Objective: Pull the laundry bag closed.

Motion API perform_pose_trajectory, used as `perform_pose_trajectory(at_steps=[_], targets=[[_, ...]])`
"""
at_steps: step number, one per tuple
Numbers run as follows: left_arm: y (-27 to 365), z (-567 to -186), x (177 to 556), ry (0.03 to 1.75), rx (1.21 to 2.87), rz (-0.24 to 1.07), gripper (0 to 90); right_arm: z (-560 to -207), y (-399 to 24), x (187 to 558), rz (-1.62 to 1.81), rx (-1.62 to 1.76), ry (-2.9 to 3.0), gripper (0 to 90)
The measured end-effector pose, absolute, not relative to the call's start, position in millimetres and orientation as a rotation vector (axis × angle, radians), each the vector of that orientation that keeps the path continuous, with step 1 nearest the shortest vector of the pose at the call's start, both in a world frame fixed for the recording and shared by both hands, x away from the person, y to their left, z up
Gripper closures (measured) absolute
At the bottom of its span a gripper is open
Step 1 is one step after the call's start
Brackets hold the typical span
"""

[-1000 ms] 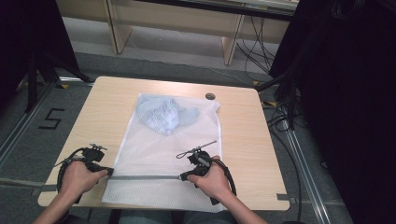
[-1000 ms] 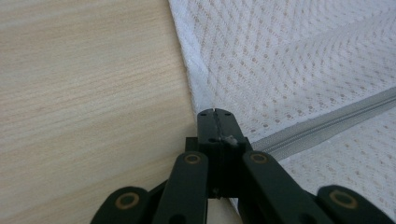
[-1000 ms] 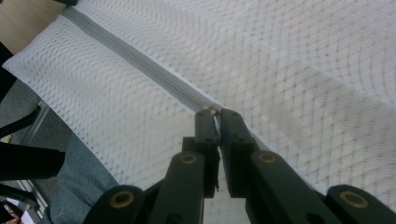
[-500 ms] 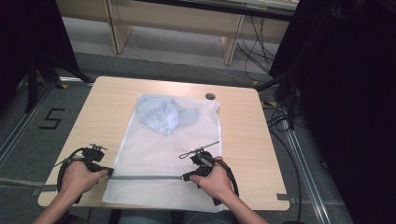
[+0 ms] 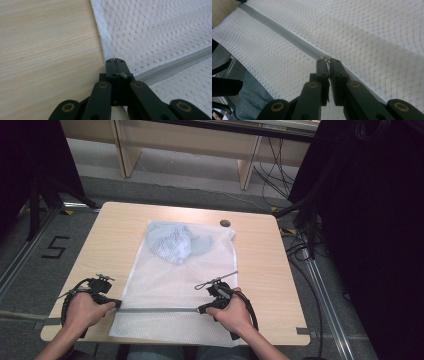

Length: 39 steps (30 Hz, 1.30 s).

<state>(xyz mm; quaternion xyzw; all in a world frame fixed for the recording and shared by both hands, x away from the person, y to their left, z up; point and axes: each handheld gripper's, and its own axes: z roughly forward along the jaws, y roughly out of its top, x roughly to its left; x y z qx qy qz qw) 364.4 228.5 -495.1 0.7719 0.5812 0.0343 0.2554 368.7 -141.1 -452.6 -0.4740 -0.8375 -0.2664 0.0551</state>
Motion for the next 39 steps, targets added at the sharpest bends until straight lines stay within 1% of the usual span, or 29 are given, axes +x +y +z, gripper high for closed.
perform_pose_trajectory(at_steps=[15, 16, 24, 26, 34, 38, 39], targets=[[229, -493, 365, 1.581, 2.119, 0.077, 89.9, -452, -148, 369, -0.798, -1.461, -2.536, 86.9], [228, -495, 364, 1.579, 2.093, 0.094, 89.9, -452, -148, 369, -0.796, -1.463, -2.538, 86.9], [229, -495, 364, 1.578, 2.094, 0.093, 89.9, -453, -150, 369, -0.805, -1.454, -2.544, 86.9], [229, -493, 365, 1.583, 2.117, 0.077, 89.9, -453, -150, 368, -0.804, -1.467, -2.533, 86.9], [229, -493, 365, 1.582, 2.119, 0.082, 89.9, -452, -154, 369, -0.802, -1.474, -2.540, 86.9], [229, -495, 365, 1.580, 2.095, 0.092, 89.9, -452, -155, 369, -0.802, -1.469, -2.533, 86.9], [229, -494, 365, 1.579, 2.113, 0.082, 89.9, -453, -156, 369, -0.803, -1.471, -2.526, 86.9]])
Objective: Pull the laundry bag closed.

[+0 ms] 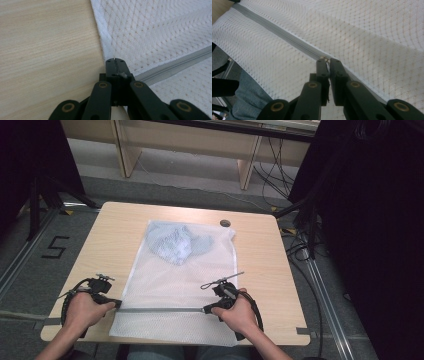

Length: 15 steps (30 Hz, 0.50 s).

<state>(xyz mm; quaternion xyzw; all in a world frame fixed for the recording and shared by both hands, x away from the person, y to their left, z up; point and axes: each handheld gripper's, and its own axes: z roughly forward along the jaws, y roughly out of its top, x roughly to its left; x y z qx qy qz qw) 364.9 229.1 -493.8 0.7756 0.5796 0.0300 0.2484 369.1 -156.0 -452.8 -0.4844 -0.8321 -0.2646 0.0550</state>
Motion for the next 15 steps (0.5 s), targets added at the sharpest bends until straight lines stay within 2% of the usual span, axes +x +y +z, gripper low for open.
perform_pose_trajectory(at_steps=[15], targets=[[229.2, -493.4, 364.9, 1.581, 2.118, 0.077, 89.9, -451.4, -161.2, 368.5, -0.787, -1.509, -2.506, 86.9]])
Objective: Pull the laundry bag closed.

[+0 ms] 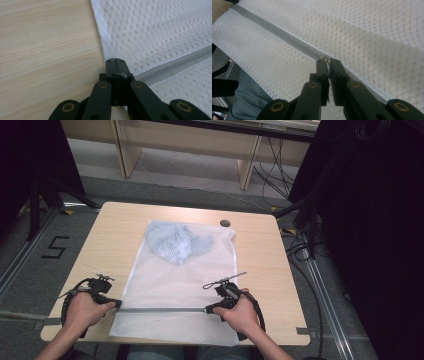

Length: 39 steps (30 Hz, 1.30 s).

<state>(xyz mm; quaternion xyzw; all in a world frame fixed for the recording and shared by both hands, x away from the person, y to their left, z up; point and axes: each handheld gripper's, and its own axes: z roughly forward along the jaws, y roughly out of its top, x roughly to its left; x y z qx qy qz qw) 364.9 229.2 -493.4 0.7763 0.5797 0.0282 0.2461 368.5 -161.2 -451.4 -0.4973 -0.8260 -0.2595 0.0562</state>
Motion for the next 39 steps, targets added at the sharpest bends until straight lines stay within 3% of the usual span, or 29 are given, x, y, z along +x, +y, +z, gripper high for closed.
perform_pose_trajectory(at_steps=[39], targets=[[229, -495, 364, 1.578, 2.096, 0.093, 89.9, -451, -178, 368, -0.797, -1.527, -2.512, 86.9]])
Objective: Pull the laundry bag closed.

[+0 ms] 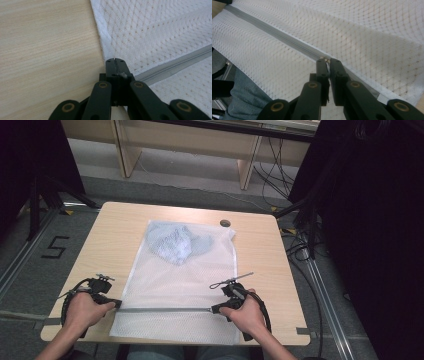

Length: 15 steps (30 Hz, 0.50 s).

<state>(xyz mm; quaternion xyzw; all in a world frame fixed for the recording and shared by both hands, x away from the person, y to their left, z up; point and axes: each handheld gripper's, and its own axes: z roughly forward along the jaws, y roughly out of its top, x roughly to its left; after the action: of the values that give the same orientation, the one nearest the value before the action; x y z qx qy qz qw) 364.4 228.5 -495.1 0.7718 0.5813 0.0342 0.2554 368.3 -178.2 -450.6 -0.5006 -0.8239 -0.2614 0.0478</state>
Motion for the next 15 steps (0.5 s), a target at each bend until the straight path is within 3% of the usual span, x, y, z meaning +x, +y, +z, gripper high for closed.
perform_pose_trajectory(at_steps=[15], targets=[[228.7, -494.7, 364.4, 1.579, 2.099, 0.089, 89.9, -449.7, -181.7, 367.4, -0.783, -1.567, -2.495, 86.9]])
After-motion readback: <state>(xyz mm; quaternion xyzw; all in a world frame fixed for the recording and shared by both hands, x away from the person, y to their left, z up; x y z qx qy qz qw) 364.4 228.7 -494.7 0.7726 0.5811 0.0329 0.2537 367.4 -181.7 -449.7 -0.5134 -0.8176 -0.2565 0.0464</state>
